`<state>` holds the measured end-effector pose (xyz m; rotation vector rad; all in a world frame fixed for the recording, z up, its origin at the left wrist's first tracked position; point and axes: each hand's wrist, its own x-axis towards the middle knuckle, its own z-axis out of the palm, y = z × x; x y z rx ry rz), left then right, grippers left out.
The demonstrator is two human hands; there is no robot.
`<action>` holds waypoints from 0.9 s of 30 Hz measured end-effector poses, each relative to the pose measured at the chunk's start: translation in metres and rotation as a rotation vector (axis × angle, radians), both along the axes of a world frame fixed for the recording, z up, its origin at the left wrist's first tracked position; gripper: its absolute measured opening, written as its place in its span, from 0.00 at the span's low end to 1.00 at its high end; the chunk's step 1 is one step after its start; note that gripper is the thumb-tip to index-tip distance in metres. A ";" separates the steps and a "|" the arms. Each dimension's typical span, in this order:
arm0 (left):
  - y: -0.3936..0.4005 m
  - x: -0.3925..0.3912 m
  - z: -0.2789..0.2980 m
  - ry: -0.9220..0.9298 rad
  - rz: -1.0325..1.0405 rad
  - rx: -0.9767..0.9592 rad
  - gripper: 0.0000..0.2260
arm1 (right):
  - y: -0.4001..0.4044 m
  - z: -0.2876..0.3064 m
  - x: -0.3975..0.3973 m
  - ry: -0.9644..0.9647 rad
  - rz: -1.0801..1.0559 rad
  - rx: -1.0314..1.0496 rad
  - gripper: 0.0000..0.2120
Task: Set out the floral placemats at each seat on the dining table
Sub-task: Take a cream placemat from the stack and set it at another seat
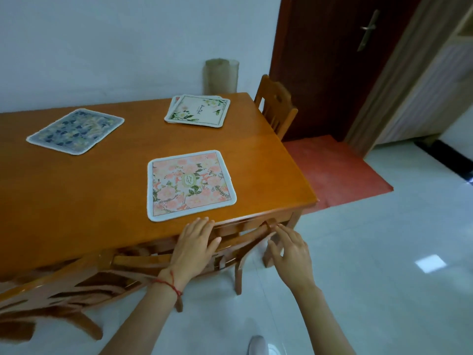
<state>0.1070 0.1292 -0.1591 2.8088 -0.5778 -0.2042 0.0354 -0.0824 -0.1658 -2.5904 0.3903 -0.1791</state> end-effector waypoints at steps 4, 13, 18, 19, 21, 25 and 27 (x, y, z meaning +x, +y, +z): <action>-0.027 -0.011 0.003 -0.021 -0.111 -0.018 0.26 | -0.019 0.004 -0.034 -0.025 -0.076 -0.052 0.20; -0.115 -0.039 0.006 -0.051 -0.372 0.034 0.28 | -0.081 -0.002 -0.107 0.007 -0.297 -0.140 0.28; -0.187 -0.062 -0.002 -0.071 -0.486 0.024 0.25 | -0.135 -0.009 -0.150 0.036 -0.398 -0.137 0.31; -0.202 -0.066 -0.006 -0.074 -0.507 0.025 0.25 | -0.147 -0.010 -0.159 0.042 -0.416 -0.129 0.33; -0.234 -0.073 -0.011 -0.060 -0.533 0.040 0.25 | -0.173 -0.014 -0.177 0.046 -0.454 -0.125 0.34; -0.295 -0.088 -0.019 -0.117 -0.607 0.075 0.24 | -0.223 -0.022 -0.207 0.036 -0.533 -0.129 0.34; -0.322 -0.095 -0.022 -0.128 -0.648 0.077 0.23 | -0.243 -0.026 -0.218 0.042 -0.560 -0.138 0.35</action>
